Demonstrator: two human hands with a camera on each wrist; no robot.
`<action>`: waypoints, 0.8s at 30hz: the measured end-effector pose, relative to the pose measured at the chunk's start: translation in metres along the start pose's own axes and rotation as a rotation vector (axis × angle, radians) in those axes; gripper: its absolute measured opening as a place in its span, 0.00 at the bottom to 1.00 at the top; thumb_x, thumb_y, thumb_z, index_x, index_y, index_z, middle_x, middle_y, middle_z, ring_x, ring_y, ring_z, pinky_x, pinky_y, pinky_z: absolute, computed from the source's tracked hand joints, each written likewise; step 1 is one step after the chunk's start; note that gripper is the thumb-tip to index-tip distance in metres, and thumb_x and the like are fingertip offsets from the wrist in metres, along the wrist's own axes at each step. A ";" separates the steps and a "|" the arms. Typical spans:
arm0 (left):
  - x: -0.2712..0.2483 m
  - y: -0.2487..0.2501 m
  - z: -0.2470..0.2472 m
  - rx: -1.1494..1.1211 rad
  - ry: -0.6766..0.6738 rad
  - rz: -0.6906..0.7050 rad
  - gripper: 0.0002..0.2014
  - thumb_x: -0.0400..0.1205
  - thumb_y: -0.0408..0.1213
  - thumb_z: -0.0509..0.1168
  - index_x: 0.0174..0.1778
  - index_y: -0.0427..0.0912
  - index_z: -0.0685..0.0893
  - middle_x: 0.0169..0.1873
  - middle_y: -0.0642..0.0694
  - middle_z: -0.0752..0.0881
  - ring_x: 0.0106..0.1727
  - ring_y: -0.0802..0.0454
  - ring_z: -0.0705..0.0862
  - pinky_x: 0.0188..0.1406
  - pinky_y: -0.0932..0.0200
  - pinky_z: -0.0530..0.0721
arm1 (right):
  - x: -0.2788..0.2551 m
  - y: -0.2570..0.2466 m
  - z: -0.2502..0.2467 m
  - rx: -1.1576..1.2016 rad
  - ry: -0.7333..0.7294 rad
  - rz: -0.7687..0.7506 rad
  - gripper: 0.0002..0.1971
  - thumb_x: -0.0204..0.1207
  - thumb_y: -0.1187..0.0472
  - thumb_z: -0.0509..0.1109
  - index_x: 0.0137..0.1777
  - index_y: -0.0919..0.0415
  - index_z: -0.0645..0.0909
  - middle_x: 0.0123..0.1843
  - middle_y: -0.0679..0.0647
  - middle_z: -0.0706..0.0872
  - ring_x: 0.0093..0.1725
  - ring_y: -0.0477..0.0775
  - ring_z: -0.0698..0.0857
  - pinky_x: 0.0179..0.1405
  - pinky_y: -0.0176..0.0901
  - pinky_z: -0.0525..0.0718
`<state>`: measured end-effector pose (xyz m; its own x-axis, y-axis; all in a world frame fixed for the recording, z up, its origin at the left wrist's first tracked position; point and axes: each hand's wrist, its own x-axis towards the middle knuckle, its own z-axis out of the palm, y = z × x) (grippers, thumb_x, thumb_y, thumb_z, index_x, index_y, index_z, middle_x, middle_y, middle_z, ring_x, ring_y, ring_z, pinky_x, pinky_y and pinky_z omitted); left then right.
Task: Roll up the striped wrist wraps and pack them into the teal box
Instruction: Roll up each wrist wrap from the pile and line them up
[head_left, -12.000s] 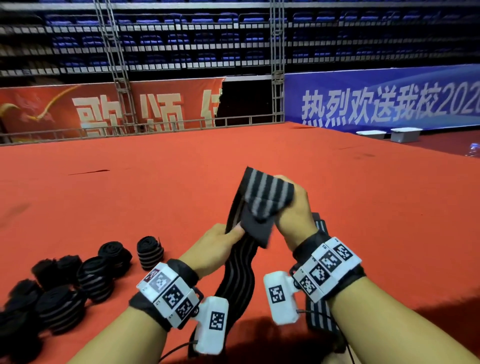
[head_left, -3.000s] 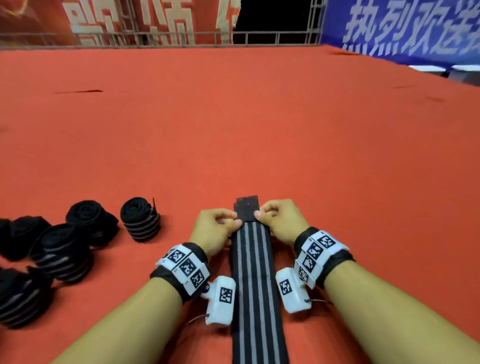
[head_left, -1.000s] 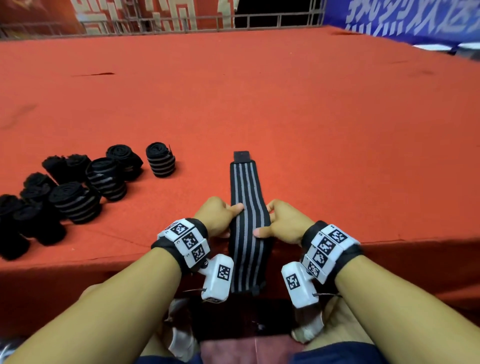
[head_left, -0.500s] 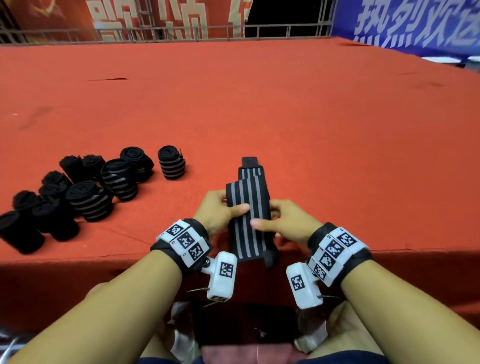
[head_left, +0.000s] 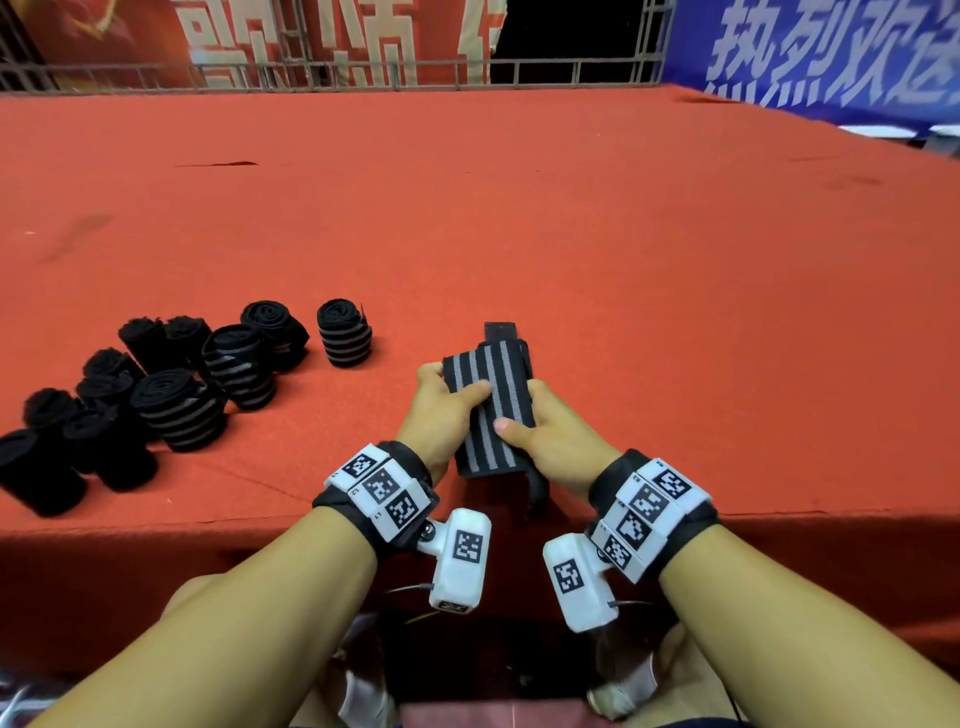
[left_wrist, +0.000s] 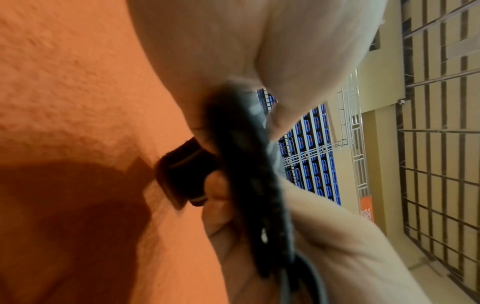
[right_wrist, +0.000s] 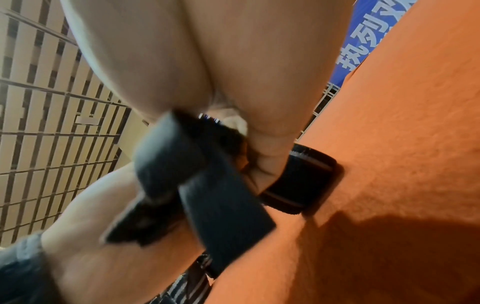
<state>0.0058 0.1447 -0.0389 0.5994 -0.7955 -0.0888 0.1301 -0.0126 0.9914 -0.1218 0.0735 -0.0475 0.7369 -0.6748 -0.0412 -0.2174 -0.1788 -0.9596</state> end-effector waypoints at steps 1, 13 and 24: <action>-0.001 0.000 -0.001 0.003 -0.007 0.002 0.24 0.84 0.26 0.67 0.70 0.42 0.64 0.58 0.36 0.86 0.52 0.45 0.89 0.54 0.45 0.89 | 0.002 0.002 -0.001 0.004 0.053 -0.014 0.12 0.84 0.62 0.70 0.61 0.50 0.72 0.63 0.57 0.85 0.63 0.57 0.87 0.67 0.64 0.84; -0.018 0.020 -0.011 0.406 -0.296 0.464 0.29 0.66 0.08 0.59 0.46 0.45 0.91 0.68 0.50 0.81 0.63 0.58 0.81 0.39 0.74 0.75 | 0.012 -0.022 -0.022 0.103 0.437 -0.069 0.29 0.75 0.62 0.80 0.70 0.57 0.68 0.57 0.51 0.82 0.54 0.52 0.86 0.56 0.54 0.87; 0.003 -0.015 -0.013 0.237 -0.140 0.311 0.12 0.81 0.24 0.71 0.54 0.43 0.92 0.49 0.48 0.94 0.55 0.49 0.92 0.59 0.52 0.88 | 0.013 0.009 -0.023 0.006 0.453 -0.171 0.11 0.80 0.42 0.71 0.44 0.46 0.89 0.60 0.49 0.82 0.58 0.35 0.81 0.67 0.45 0.80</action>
<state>0.0161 0.1503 -0.0556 0.4664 -0.8578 0.2158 -0.2350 0.1150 0.9652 -0.1294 0.0467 -0.0499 0.4086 -0.8801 0.2418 -0.1127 -0.3116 -0.9435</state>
